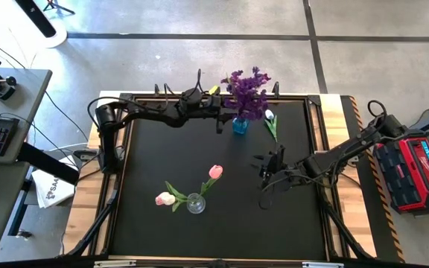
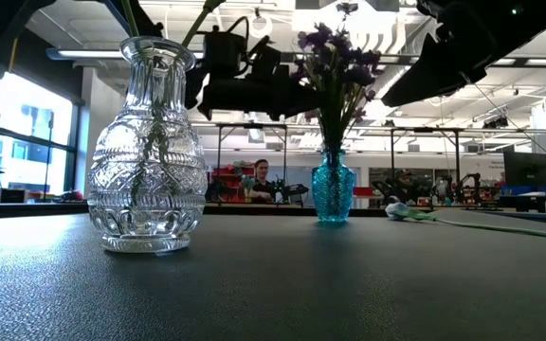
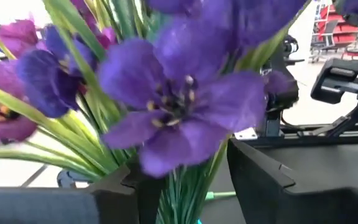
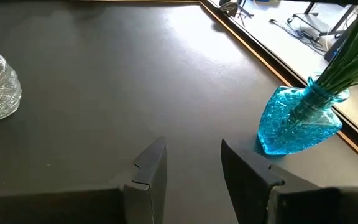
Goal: Sort flowers into vase by color
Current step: Put the dark violet flower into the blue vase
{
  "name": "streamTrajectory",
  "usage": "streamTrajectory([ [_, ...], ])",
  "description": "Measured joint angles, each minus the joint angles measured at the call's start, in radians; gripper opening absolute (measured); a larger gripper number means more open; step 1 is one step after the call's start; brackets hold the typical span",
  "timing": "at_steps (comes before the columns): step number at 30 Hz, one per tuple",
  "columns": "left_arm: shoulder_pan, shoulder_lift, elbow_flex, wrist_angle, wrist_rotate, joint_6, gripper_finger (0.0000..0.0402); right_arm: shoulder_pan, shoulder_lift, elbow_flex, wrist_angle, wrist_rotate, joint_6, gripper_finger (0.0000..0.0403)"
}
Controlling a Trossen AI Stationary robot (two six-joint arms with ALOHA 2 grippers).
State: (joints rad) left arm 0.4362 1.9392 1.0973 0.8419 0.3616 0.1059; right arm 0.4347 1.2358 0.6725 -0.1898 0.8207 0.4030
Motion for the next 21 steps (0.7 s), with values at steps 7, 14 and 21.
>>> streamTrajectory([
  [7,-0.001,0.0,0.0,0.012,-0.001,-0.001,0.011,0.0,0.0,0.0,0.002,0.006,0.0,0.0123],
  [14,-0.001,0.0,0.0,0.009,-0.009,-0.001,0.0023,0.0,0.0,0.0,0.016,0.006,0.0,0.0123],
  [21,-0.001,-0.002,-0.002,-0.02,-0.058,-0.001,0.0003,0.0,0.0,0.0,0.02,0.006,0.0,0.0123],
])
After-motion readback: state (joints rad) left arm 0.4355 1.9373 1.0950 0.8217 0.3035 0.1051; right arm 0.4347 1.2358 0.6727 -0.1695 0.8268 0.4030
